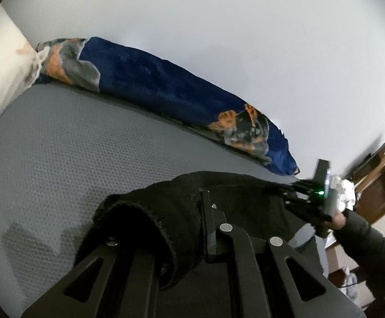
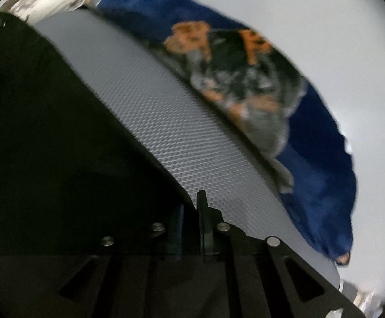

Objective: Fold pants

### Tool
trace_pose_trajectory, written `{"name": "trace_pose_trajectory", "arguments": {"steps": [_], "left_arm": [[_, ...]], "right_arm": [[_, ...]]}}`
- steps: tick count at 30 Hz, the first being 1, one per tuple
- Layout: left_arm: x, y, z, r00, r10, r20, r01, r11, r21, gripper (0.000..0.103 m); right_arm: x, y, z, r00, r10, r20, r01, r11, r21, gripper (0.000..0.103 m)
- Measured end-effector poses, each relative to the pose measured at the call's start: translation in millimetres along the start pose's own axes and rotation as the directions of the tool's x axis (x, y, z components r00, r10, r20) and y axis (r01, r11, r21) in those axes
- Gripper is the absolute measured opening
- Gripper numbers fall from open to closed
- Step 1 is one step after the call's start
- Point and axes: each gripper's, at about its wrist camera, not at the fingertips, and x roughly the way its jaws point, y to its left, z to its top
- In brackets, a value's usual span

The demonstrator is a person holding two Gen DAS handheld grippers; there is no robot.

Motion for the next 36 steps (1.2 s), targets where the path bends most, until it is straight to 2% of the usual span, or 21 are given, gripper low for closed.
{"name": "trace_pose_trajectory", "arguments": {"steps": [3,4,7,10,15,21,24,28,30,32,34,36], "left_arm": [[-1,9,0,1.0,-0.003,-0.016,0.003,1.0,-0.03,0.008],[-3,9,-2,1.0,-0.005,-0.018,0.005,0.999,-0.035,0.008],[-19,-2,-10,0.999,-0.03,-0.024,0.03,1.0,-0.002,0.008],[-42,-17,-23,0.996,-0.077,-0.046,0.079,0.995,0.057,0.01],[-70,-33,-56,0.987,-0.093,-0.128,0.112,0.982,0.152,0.012],[-90,-35,-115,0.962,-0.074,-0.261,0.131,0.97,0.207,0.018],[-90,-30,-145,0.943,-0.035,-0.331,0.113,0.969,0.221,0.022],[-85,-17,-177,0.914,0.081,-0.397,0.022,0.968,0.249,0.031],[-90,-10,-184,0.914,0.093,-0.395,-0.004,0.975,0.222,0.033],[-101,-11,-189,0.921,0.106,-0.376,-0.025,0.976,0.215,0.034],[-114,-8,-189,0.928,0.132,-0.35,-0.061,0.977,0.206,0.048],[-129,-3,-191,0.932,0.152,-0.328,-0.1,0.981,0.169,0.053]], "right_arm": [[-27,1,-10,1.0,-0.026,0.014,0.025,0.998,0.056,0.006],[-30,-10,-8,0.999,-0.029,0.015,0.028,0.998,0.062,0.006],[-60,-11,-17,0.998,-0.055,0.042,0.052,0.997,0.064,0.006],[-94,-8,-38,0.997,-0.047,0.058,0.04,0.993,0.11,0.006],[-143,17,-88,0.997,-0.013,0.073,0.0,0.985,0.174,0.006],[-162,66,-152,0.996,0.085,0.041,-0.092,0.97,0.227,0.006],[-155,89,-180,0.991,0.135,0.003,-0.131,0.96,0.246,0.006],[-138,113,-202,0.982,0.182,-0.046,-0.166,0.955,0.246,0.006],[-131,119,-207,0.979,0.193,-0.058,-0.174,0.954,0.243,0.006],[-127,120,-208,0.979,0.196,-0.057,-0.177,0.953,0.247,0.006],[-126,119,-208,0.978,0.201,-0.055,-0.182,0.951,0.251,0.006],[-126,119,-208,0.978,0.203,-0.053,-0.184,0.951,0.248,0.006]]}}
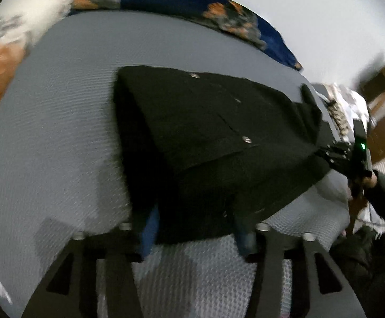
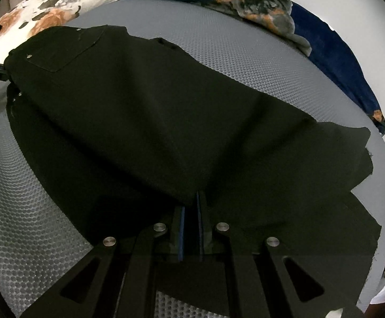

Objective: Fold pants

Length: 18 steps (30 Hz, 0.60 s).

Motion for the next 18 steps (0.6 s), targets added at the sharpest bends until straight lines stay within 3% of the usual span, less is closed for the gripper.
{"name": "trace_pose_trajectory", "arguments": {"steps": [4,8,11,15,17,18], "left_arm": [[-20,6,-14,0.998,-0.049,0.036,0.053,0.988,-0.145,0.053],[-26,1,-22,0.988,-0.135,0.075,0.151,0.944,-0.292,0.053],[-6,5,-21,0.984,-0.166,0.07,0.18,0.879,-0.442,0.053],[15,24,-21,0.975,-0.196,0.101,0.216,0.746,-0.63,0.053],[16,27,-20,0.976,-0.171,0.133,0.216,0.721,-0.659,0.041],[15,25,-16,0.98,-0.15,0.128,0.197,0.737,-0.647,0.033]], "right_arm": [[0,0,-2,1.0,0.002,0.01,-0.003,1.0,0.012,0.006],[0,-3,-2,1.0,0.011,0.024,-0.012,1.0,0.026,0.006],[-2,-3,-3,0.999,0.012,0.032,-0.013,0.999,0.031,0.006],[-3,-4,-6,0.999,0.01,0.043,-0.012,0.999,0.03,0.006],[-5,-4,-7,0.999,0.006,0.046,-0.007,0.999,0.032,0.006],[-5,-4,-7,0.999,0.004,0.047,-0.006,0.999,0.037,0.006]]}}
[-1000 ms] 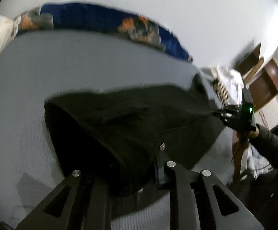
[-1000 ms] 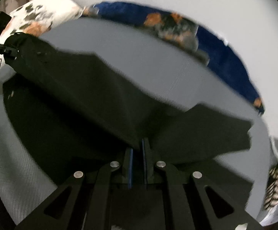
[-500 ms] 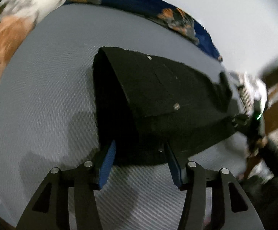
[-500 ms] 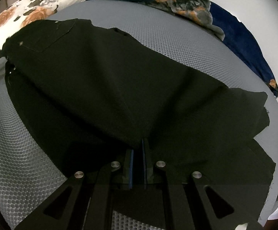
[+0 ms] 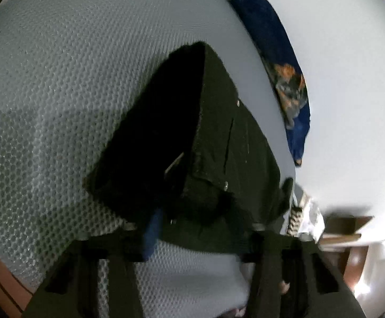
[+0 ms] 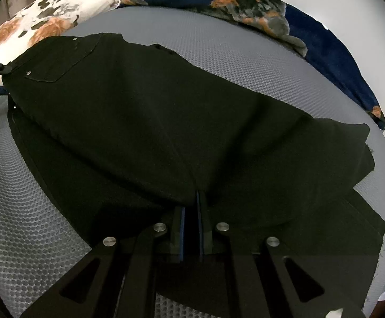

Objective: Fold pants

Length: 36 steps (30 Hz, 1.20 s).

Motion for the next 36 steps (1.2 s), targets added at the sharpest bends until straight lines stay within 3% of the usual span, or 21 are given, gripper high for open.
{"name": "trace_pose_trajectory", "arguments": {"steps": [1,5,11,14,16,20,27,30,35,36], "left_arm": [[1,-5,1,1.0,0.023,0.003,-0.023,0.999,0.026,0.027],[-2,-35,5,0.995,0.091,0.043,-0.097,0.981,0.166,0.021],[-21,-61,25,0.993,0.021,0.116,-0.057,0.946,0.32,0.021],[-3,-47,23,0.986,0.147,0.074,-0.164,0.9,0.403,0.02],[11,-24,21,0.979,0.202,0.018,-0.193,0.903,0.384,0.02],[15,-11,20,0.984,0.181,0.003,-0.17,0.917,0.361,0.021],[18,-28,15,0.976,0.218,0.016,-0.202,0.871,0.449,0.021],[21,-25,12,0.973,0.23,0.019,-0.212,0.863,0.459,0.022],[18,-32,8,0.966,0.257,0.029,-0.24,0.849,0.471,0.03],[13,-32,5,0.963,0.265,0.037,-0.25,0.841,0.48,0.039]], "right_arm": [[0,0,0,1.0,-0.002,0.003,0.002,1.0,0.006,0.006],[-8,1,-1,1.0,-0.015,0.023,0.015,0.999,0.03,0.006],[-30,14,-3,0.998,-0.032,0.059,0.032,0.999,0.006,0.006],[-29,22,-10,0.999,-0.019,0.04,0.02,1.0,-0.008,0.006],[-22,27,-17,1.0,-0.015,0.01,0.015,1.0,-0.018,0.006],[-13,37,-28,1.0,-0.004,-0.03,0.003,0.999,-0.032,0.006],[-26,38,-38,0.998,0.031,-0.046,-0.031,1.0,-0.001,0.006],[-17,42,-45,0.997,0.033,-0.07,-0.034,0.999,-0.011,0.006],[-16,37,-44,0.995,0.063,-0.075,-0.061,0.998,0.029,0.006],[-15,36,-44,0.995,0.069,-0.075,-0.066,0.997,0.037,0.007]]}}
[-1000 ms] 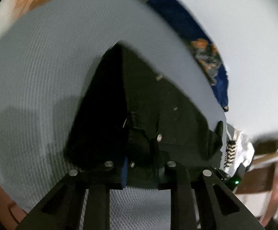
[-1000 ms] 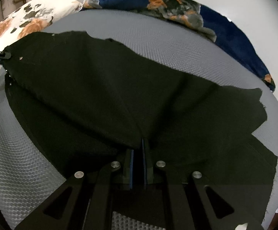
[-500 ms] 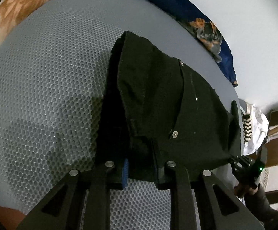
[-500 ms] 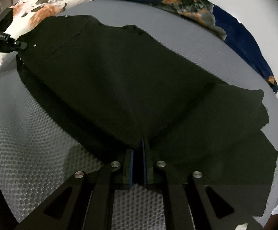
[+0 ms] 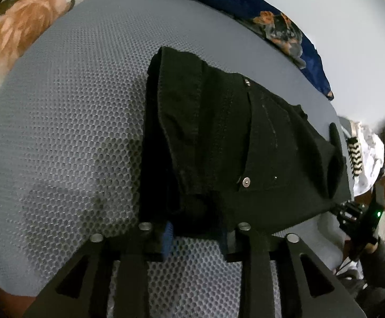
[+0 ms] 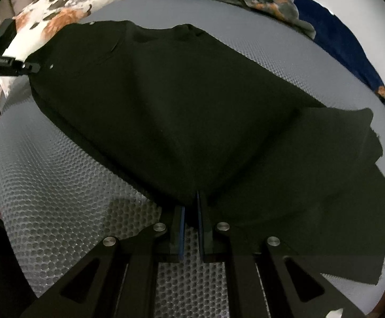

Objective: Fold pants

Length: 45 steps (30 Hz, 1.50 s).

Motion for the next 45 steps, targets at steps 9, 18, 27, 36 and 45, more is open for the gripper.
{"name": "trace_pose_trajectory", "arguments": {"steps": [9,18,27,36,45], "left_arm": [[-56,-18,-18,0.955,0.248,0.163,-0.269,0.955,0.122,0.067],[-36,-152,-41,0.976,0.04,0.216,-0.152,0.832,0.533,0.067],[53,-261,-52,0.995,-0.095,-0.013,0.075,0.69,0.719,0.06],[106,-314,-65,0.994,-0.079,-0.075,0.108,0.623,0.774,0.024],[124,-308,-56,0.993,-0.068,-0.092,0.114,0.675,0.729,0.008]], "right_arm": [[0,-9,4,0.999,0.039,0.025,-0.041,0.997,0.068,0.011],[-3,-17,5,0.994,0.097,0.046,-0.103,0.982,0.157,0.012],[-13,-26,11,0.988,0.132,0.076,-0.145,0.968,0.204,0.012],[-12,-32,16,0.982,0.162,0.096,-0.181,0.954,0.241,0.013],[-34,-63,1,0.976,0.174,0.13,-0.205,0.937,0.284,0.032]]}}
